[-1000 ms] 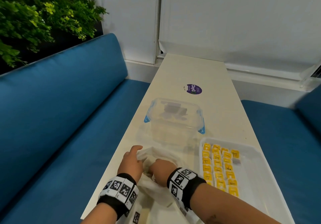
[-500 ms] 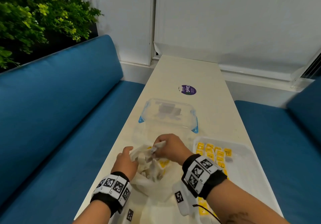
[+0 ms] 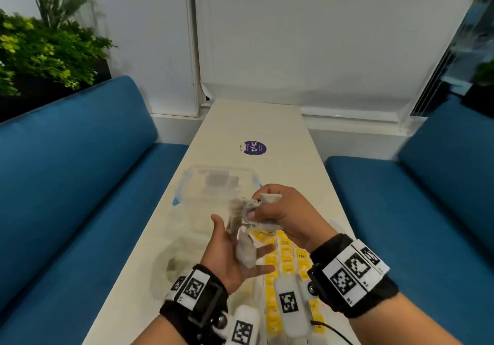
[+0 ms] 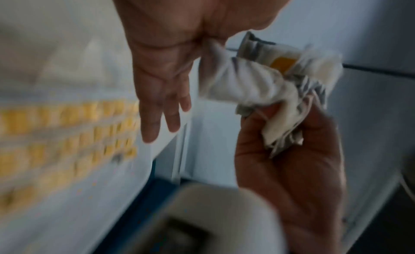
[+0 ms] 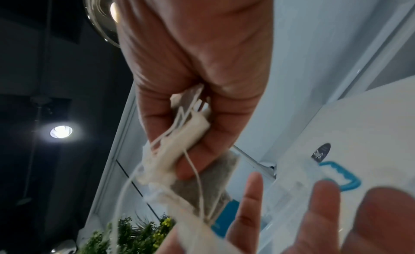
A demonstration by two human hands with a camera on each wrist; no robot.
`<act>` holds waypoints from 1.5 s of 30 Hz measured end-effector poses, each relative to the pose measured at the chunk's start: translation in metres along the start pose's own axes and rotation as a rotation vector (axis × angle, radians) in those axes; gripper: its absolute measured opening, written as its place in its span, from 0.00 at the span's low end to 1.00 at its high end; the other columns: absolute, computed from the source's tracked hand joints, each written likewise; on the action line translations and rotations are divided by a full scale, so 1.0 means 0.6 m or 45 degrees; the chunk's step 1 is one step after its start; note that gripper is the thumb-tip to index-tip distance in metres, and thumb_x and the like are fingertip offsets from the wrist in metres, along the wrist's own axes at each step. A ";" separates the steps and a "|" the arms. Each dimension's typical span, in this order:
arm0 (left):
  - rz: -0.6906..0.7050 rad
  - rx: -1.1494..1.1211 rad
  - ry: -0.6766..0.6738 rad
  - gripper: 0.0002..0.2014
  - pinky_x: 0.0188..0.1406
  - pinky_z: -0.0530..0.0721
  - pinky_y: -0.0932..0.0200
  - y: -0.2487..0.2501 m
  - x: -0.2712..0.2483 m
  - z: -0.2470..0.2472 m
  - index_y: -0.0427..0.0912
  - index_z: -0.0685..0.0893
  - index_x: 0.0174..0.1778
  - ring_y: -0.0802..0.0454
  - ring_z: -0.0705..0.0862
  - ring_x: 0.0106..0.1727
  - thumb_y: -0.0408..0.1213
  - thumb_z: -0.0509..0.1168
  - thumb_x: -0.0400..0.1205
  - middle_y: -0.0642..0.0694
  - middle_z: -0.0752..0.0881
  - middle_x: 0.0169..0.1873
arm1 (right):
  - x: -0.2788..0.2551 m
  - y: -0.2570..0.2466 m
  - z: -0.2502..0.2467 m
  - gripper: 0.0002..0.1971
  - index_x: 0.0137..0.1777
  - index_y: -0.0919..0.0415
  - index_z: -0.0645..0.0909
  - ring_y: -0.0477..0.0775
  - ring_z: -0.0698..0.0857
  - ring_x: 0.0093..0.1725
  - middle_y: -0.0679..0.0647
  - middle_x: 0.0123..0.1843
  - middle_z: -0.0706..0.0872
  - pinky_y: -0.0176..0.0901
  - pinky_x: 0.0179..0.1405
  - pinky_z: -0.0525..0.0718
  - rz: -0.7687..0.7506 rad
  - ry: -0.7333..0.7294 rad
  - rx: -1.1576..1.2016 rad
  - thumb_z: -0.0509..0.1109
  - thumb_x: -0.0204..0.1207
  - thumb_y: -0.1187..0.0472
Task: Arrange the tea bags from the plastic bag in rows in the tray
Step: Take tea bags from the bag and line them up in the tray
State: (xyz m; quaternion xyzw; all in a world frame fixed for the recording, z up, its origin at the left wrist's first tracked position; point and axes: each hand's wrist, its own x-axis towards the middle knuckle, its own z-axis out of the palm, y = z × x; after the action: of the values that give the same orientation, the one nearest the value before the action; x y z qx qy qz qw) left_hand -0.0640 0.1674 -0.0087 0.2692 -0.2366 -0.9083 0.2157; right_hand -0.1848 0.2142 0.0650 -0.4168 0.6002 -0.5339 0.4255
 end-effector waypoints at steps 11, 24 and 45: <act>-0.137 0.136 -0.051 0.24 0.39 0.88 0.40 -0.093 0.052 0.084 0.40 0.80 0.63 0.40 0.87 0.50 0.53 0.55 0.81 0.35 0.87 0.55 | -0.059 0.078 -0.071 0.06 0.40 0.55 0.77 0.53 0.80 0.48 0.56 0.50 0.83 0.42 0.42 0.76 0.083 0.232 -0.843 0.69 0.68 0.66; -0.143 0.128 0.136 0.15 0.17 0.84 0.62 -0.112 0.080 0.074 0.36 0.82 0.58 0.52 0.85 0.22 0.43 0.60 0.83 0.40 0.85 0.33 | -0.079 0.107 -0.129 0.13 0.42 0.45 0.77 0.37 0.74 0.40 0.43 0.45 0.76 0.23 0.37 0.72 0.025 0.332 -0.788 0.78 0.67 0.60; -0.083 0.274 0.290 0.10 0.16 0.82 0.63 -0.086 0.059 0.045 0.41 0.84 0.42 0.44 0.82 0.35 0.39 0.59 0.83 0.40 0.83 0.39 | -0.079 0.098 -0.100 0.21 0.33 0.45 0.83 0.36 0.85 0.44 0.43 0.41 0.86 0.28 0.38 0.82 -0.403 0.471 -0.496 0.73 0.67 0.77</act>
State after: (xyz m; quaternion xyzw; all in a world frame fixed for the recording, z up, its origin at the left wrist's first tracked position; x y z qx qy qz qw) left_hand -0.1206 0.1981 -0.0307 0.3995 -0.2975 -0.8479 0.1814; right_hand -0.2308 0.2816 0.0138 -0.4746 0.6861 -0.5352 0.1327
